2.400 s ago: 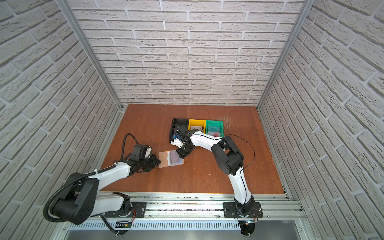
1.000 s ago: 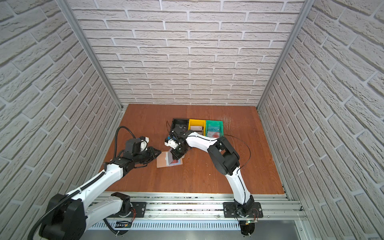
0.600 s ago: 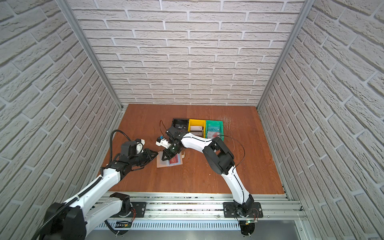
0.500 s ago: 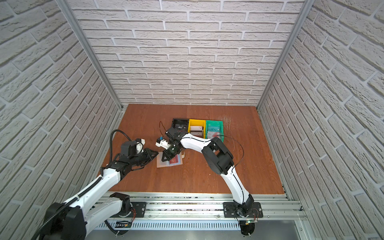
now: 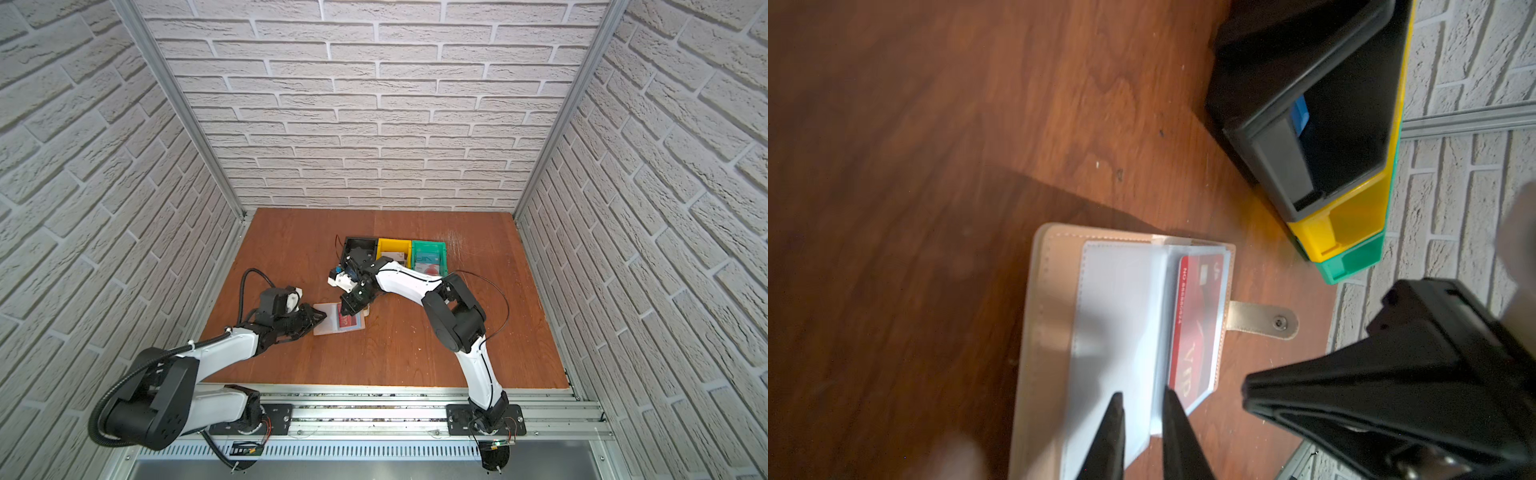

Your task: Take the credit cards out of the card holder

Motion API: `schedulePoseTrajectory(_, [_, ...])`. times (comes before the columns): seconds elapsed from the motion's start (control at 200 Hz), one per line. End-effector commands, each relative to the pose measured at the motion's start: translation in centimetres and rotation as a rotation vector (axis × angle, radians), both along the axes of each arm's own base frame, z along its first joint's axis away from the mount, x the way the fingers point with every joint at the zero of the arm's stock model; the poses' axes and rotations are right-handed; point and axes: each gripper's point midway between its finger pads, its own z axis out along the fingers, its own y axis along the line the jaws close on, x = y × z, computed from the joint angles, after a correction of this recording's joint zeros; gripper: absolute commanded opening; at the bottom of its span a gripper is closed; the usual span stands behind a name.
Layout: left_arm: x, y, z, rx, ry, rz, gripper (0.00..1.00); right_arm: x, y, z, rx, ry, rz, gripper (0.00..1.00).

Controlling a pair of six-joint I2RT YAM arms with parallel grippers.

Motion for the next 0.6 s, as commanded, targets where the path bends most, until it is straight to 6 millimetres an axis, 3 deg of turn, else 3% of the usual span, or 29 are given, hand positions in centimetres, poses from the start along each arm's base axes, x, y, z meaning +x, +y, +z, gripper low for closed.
schedulePoseTrajectory(0.0, [1.5,-0.9,1.5,-0.036,-0.082,-0.019,0.19,0.6,-2.3,0.0,-0.074,-0.039,-0.026,0.07])
schedulePoseTrajectory(0.135, [1.8,-1.3,1.2,-0.053,-0.082,-0.025,0.19,0.9,-3.2,-1.0,-0.111,-0.04,-0.038,0.07])
schedulePoseTrajectory(0.595, [2.2,-2.0,0.4,-0.077,-0.072,-0.034,0.19,0.9,-2.4,-4.4,-0.115,0.028,-0.044,0.06])
